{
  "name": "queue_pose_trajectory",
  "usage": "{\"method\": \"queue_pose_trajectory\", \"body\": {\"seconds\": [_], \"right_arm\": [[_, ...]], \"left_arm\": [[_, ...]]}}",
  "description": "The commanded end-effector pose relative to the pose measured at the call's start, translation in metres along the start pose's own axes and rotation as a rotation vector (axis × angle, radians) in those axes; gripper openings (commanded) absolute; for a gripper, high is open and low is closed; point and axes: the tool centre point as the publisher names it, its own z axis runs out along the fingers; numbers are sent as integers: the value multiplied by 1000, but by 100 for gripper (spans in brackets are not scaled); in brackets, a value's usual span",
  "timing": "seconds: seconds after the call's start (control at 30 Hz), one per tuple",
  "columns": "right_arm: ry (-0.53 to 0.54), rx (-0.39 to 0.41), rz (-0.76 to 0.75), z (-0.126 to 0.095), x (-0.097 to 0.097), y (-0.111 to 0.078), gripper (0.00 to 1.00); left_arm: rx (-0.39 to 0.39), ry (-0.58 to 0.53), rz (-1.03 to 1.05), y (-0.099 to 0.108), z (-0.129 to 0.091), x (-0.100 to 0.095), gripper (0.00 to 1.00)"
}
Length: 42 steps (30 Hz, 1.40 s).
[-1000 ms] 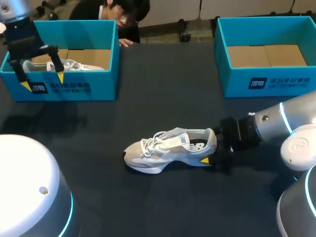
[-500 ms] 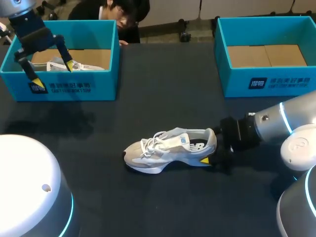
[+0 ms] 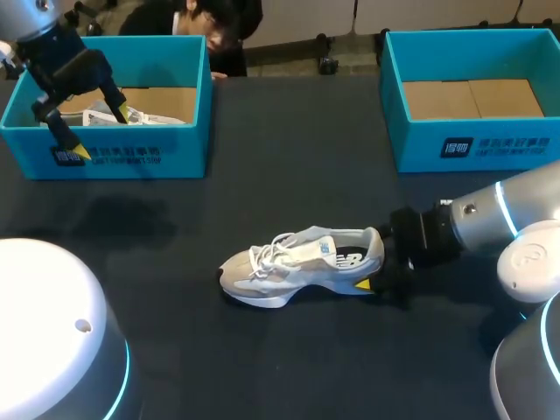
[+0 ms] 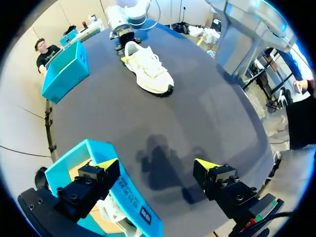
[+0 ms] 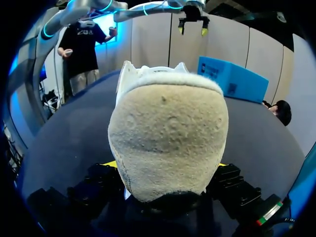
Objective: Take the shoe out of the shoebox, open the shoe tongue, remove and reinsert the insole, then place the shoe into the shoebox
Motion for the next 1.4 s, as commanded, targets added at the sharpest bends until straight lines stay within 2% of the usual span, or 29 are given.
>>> {"method": "queue_pose_trajectory", "body": {"seconds": [0.03, 0.17, 0.33, 0.4, 0.5, 0.53, 0.57, 0.6, 0.7, 0.73, 0.87, 1.1, 1.4], "right_arm": [[-2, 3, 0, 2, 3, 1, 0], [-2, 3, 0, 2, 3, 1, 0], [-2, 3, 0, 2, 3, 1, 0], [-2, 3, 0, 2, 3, 1, 0], [-2, 3, 0, 2, 3, 1, 0], [-2, 3, 0, 2, 3, 1, 0], [-2, 3, 0, 2, 3, 1, 0], [-2, 3, 0, 2, 3, 1, 0], [-2, 3, 0, 2, 3, 1, 0], [-2, 3, 0, 2, 3, 1, 0], [-2, 3, 0, 2, 3, 1, 0], [-2, 3, 0, 2, 3, 1, 0], [-2, 3, 0, 2, 3, 1, 0]], "left_arm": [[-35, 22, -287, -20, 8, -12, 100], [-53, -5, -519, -30, 14, -21, 100], [-31, -38, -854, -43, 18, -31, 100], [11, -35, -953, -48, 18, -31, 100], [-1, -97, -1076, -59, 20, -32, 100], [22, -94, -1122, -62, 21, -32, 100], [-5, -123, -1191, -65, 23, -33, 100], [23, -127, -1206, -68, 25, -33, 100], [11, -170, -1357, -78, 32, -34, 100], [-15, -186, -1408, -81, 35, -34, 100], [0, -198, -1588, -93, 46, -35, 100], [-1, -236, -1722, -117, 59, -37, 100], [-3, -261, -1797, -161, 79, -45, 100]]}}
